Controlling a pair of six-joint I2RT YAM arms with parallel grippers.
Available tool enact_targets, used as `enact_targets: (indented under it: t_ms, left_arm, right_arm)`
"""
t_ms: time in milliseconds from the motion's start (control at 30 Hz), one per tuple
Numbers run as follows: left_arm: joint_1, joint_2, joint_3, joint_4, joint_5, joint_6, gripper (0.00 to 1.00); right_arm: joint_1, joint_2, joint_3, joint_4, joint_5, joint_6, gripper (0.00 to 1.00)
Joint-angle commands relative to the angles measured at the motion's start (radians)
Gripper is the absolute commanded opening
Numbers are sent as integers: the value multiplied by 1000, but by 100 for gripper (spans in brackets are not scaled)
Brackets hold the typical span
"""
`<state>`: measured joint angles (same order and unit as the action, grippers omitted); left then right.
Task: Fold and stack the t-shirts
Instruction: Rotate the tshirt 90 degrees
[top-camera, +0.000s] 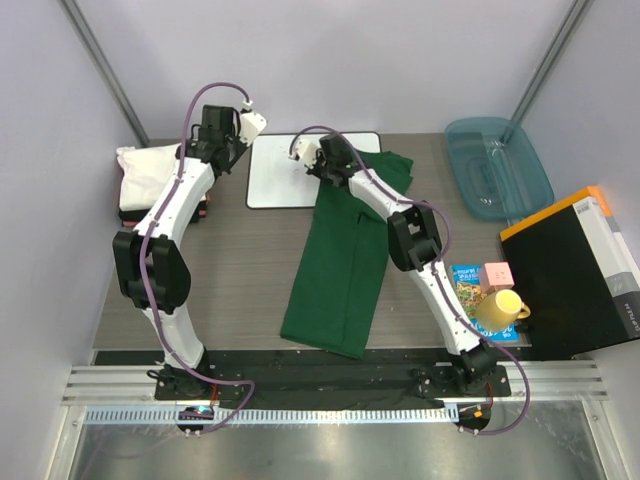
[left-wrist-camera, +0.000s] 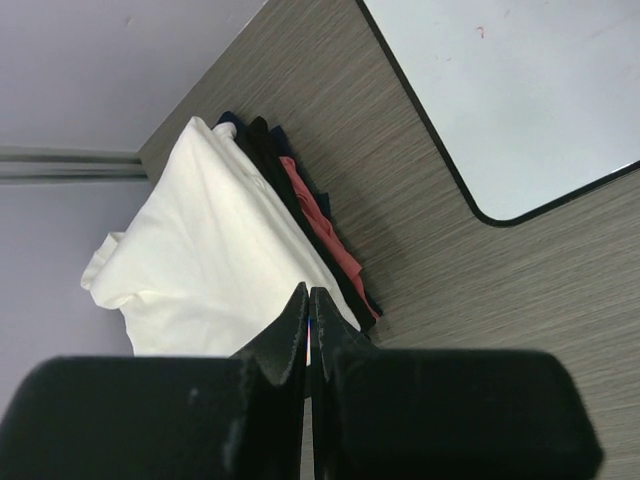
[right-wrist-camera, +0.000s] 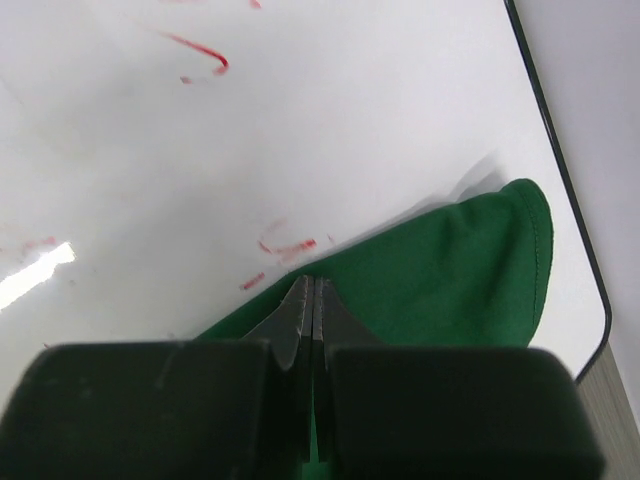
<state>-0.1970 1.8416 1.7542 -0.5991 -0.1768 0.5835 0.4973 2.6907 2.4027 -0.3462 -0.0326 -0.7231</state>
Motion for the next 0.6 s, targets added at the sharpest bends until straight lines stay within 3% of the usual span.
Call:
enact_targets:
  t_ms: [0,200,267,433,567]
  left_arm:
    - [-4,-31,-5,59,-42,-14,0]
    - [-2,-50,-33,76,-55,-42,0]
    - [-2,-59,-35,76,-47,-42,0]
    - [-2,-74,-35,78,-32,-37,0]
    - [-2,-93,-53,84,-23,-37,0]
  right_arm:
    - [32,57,47,83,-84,4,1]
    - [32,-135,-175,432,85,160,6]
    - [32,-257,-236,444,102,194,8]
    - [-8,-412,-309,147,79,244,4]
    - [-69,-482,-425,7,-56,252,1]
